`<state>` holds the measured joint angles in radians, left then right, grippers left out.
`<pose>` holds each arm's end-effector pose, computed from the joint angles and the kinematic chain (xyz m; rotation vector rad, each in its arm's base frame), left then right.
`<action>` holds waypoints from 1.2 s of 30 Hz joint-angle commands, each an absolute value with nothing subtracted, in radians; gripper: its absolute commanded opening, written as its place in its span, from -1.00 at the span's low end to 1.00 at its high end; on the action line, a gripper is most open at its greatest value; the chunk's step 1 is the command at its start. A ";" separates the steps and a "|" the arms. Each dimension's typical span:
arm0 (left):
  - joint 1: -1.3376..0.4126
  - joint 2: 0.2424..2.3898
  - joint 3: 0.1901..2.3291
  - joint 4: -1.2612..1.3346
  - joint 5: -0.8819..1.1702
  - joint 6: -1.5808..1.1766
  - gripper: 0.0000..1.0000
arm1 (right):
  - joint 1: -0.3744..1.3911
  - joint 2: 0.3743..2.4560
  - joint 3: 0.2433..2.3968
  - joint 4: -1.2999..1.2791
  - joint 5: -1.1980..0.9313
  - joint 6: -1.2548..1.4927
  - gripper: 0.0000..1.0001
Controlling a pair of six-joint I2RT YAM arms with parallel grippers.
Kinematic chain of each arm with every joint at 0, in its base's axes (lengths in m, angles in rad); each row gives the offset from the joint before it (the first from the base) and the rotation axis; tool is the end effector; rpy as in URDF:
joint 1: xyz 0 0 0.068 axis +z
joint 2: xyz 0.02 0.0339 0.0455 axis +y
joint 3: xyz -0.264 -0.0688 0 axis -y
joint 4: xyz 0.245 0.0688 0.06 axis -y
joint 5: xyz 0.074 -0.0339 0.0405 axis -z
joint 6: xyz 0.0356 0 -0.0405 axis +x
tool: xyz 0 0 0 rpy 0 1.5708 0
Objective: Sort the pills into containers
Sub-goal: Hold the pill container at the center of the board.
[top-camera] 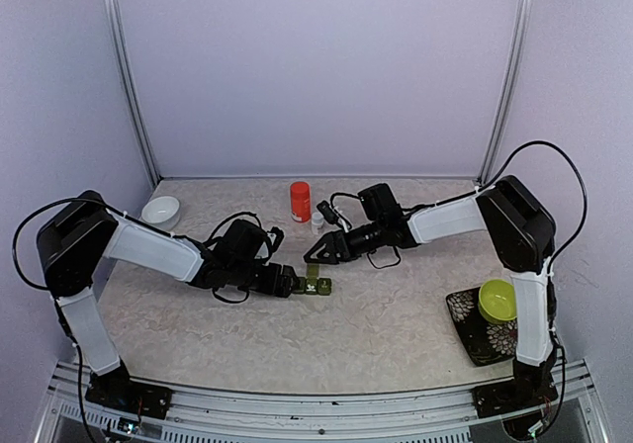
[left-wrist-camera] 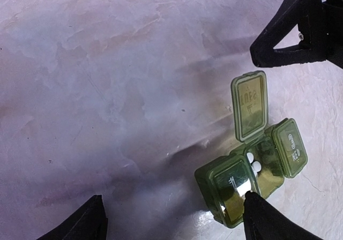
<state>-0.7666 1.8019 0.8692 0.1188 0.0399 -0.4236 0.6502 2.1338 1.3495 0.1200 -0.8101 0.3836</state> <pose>0.2510 -0.2437 0.1298 0.4411 2.4321 -0.5918 0.3460 0.2955 0.1454 -0.7959 2.2558 1.4364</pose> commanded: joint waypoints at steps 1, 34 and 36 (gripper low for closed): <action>-0.773 1.827 0.866 0.087 0.028 -0.440 0.71 | 0.645 2.150 1.368 0.103 -0.862 0.370 0.72; -0.775 1.743 0.835 0.071 0.125 -0.436 0.63 | 0.660 2.132 1.365 0.094 -0.913 0.344 0.66; -0.775 1.755 0.824 0.071 0.136 -0.449 0.60 | 0.660 2.138 1.368 0.095 -0.913 0.344 0.67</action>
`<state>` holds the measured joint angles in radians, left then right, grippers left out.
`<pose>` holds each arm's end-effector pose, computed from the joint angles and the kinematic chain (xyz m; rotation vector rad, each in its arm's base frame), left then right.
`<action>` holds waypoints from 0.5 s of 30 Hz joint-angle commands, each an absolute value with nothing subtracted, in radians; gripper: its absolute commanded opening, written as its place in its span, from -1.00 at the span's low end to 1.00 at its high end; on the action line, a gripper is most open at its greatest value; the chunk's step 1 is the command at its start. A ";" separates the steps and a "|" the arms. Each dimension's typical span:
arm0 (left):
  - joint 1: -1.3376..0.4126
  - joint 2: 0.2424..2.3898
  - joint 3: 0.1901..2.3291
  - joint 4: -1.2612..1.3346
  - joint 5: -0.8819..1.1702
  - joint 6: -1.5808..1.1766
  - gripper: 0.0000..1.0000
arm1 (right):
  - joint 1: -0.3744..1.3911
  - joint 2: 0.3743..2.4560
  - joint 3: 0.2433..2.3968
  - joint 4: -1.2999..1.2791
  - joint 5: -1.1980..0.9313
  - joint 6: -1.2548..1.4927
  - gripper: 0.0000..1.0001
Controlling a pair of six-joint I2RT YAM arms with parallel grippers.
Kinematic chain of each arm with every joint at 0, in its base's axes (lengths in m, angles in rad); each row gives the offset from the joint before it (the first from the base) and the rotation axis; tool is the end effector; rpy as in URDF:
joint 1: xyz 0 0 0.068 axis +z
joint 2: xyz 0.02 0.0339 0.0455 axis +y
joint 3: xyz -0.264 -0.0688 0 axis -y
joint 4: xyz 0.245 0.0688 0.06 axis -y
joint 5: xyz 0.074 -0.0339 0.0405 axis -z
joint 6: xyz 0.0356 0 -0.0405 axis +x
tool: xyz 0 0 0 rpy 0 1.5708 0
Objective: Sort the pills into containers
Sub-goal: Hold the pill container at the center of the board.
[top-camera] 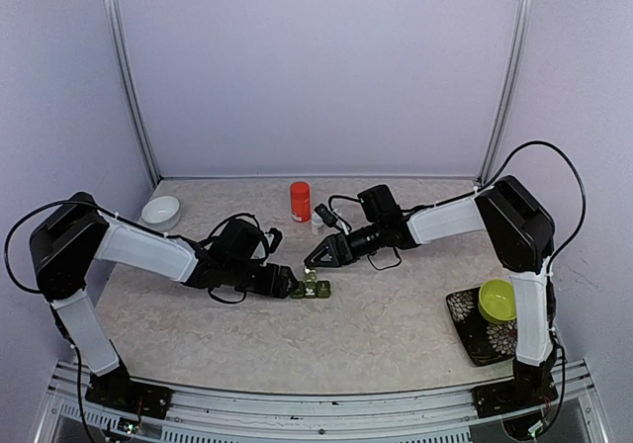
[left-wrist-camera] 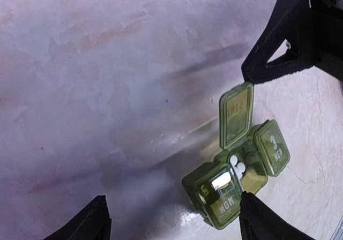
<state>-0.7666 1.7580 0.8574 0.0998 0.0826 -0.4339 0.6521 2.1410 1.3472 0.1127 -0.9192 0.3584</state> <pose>0.2461 -0.2411 0.1396 0.4503 2.4318 -0.6503 0.3415 0.2964 0.1429 -0.8857 2.2269 1.5484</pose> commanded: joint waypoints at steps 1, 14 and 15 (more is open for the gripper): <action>-0.775 1.762 0.820 0.072 0.138 -0.455 0.59 | 0.660 2.139 1.370 0.095 -0.912 0.343 0.67; -0.775 1.847 0.858 0.085 0.170 -0.477 0.19 | 0.660 2.166 1.387 0.084 -0.919 0.340 0.67; -0.775 1.850 0.859 0.085 0.173 -0.476 0.18 | 0.660 2.167 1.389 0.083 -0.919 0.339 0.66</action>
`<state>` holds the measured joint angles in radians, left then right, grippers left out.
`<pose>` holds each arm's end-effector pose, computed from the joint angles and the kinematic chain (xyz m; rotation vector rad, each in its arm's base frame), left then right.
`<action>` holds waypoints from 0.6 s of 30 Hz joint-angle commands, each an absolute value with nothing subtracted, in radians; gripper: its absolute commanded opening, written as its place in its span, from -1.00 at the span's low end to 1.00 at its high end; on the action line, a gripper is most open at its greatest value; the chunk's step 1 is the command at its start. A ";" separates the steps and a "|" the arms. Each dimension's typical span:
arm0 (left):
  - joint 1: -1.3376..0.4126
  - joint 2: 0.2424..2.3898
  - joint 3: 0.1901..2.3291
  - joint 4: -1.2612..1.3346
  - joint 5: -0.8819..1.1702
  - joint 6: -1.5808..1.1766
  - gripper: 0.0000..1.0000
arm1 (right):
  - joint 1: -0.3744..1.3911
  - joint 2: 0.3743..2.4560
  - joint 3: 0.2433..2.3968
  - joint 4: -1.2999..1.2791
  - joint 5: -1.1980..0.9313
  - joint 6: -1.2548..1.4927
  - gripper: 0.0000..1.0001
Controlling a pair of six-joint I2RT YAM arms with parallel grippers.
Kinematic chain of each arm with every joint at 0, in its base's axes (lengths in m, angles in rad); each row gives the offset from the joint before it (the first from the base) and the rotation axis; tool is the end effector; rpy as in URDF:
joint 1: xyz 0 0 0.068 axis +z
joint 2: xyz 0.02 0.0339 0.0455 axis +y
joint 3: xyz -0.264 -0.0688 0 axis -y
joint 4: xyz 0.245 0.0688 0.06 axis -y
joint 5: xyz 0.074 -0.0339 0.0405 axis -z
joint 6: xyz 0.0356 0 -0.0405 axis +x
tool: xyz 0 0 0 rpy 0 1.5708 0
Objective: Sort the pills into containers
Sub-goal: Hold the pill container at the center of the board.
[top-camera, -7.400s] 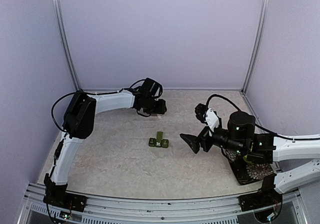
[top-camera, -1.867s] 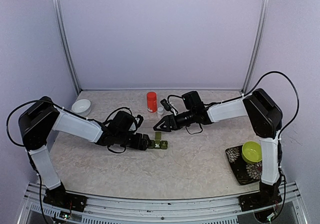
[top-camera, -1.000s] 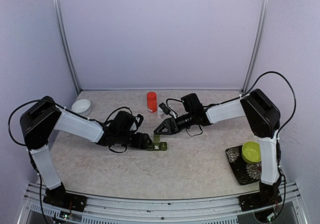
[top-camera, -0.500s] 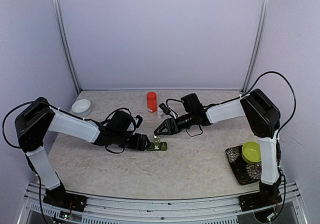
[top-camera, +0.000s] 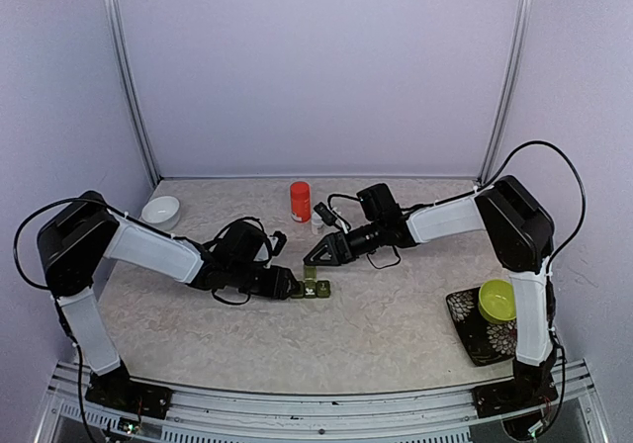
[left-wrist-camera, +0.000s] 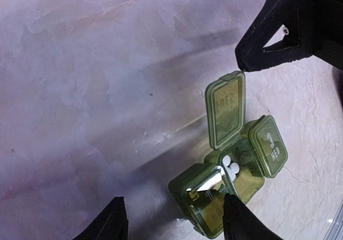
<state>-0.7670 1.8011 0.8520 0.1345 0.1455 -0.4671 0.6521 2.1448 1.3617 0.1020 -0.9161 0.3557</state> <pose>0.2460 -0.2443 0.1269 0.4467 2.4702 -0.7259 0.3434 0.2977 0.1446 -0.8865 2.2257 1.5437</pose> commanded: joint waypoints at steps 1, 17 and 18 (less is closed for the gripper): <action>-0.776 1.851 0.858 0.086 0.177 -0.475 0.18 | 0.660 2.167 1.390 0.079 -0.917 0.337 0.67; -0.790 1.851 0.845 0.086 0.169 -0.474 -0.08 | 0.667 2.200 1.419 0.040 -0.914 0.327 0.66; -0.790 1.851 0.847 0.085 0.168 -0.474 -0.09 | 0.670 2.199 1.420 0.038 -0.921 0.321 0.65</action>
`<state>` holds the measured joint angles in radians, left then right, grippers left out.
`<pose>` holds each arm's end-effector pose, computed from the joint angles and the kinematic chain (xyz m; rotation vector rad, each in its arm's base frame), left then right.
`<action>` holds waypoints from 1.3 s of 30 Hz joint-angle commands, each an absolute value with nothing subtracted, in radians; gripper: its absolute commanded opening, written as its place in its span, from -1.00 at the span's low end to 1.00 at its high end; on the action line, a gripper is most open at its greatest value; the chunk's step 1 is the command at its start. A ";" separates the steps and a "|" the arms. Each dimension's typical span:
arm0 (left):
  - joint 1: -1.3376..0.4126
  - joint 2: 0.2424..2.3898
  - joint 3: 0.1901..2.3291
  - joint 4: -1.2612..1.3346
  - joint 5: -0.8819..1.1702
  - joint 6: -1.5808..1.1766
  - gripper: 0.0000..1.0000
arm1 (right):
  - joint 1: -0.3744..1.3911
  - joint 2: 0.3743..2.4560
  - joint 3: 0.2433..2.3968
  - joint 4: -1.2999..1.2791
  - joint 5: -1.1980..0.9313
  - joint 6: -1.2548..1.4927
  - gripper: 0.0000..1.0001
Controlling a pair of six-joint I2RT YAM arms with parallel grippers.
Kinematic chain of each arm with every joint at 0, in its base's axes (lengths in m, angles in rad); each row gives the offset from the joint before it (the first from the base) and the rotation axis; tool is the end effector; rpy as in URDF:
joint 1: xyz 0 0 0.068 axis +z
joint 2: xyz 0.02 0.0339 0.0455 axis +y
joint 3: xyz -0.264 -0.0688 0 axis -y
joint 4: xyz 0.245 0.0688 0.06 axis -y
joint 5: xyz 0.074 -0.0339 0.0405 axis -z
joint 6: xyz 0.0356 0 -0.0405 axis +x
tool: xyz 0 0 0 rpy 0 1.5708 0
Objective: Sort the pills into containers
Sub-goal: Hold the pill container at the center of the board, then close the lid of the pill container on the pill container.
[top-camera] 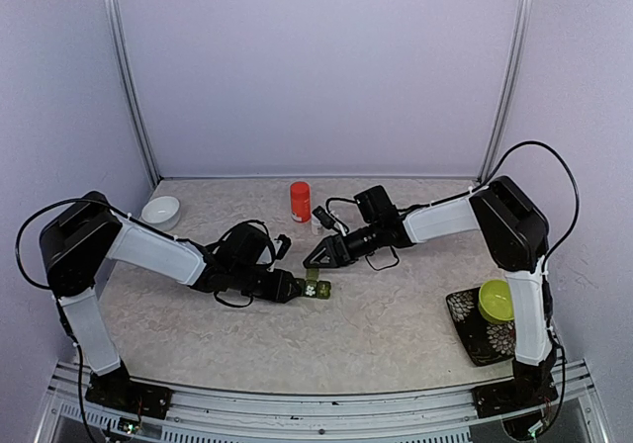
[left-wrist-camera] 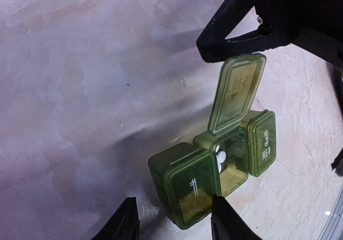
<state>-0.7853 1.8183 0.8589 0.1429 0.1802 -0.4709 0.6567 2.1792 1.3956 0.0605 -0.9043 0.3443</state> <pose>0.2424 -0.2513 0.1238 0.4844 2.4789 -0.7720 0.3463 0.3022 0.1362 -0.8846 2.2676 1.5280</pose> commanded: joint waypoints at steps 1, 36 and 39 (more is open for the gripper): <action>-0.790 1.853 0.847 0.083 0.165 -0.473 -0.09 | 0.674 2.197 1.420 0.035 -0.929 0.315 0.65; -0.734 1.831 0.953 0.051 0.247 -0.478 -0.14 | 0.681 2.105 1.383 -0.039 -0.879 0.248 0.46; -0.729 1.838 0.975 0.042 0.256 -0.480 -0.14 | 0.681 2.103 1.379 -0.041 -0.871 0.246 0.46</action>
<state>-0.7395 1.8248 0.9272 0.0689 0.2325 -0.4904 0.6735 2.1407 1.3827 -0.0158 -0.8917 0.2634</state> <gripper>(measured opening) 0.431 0.729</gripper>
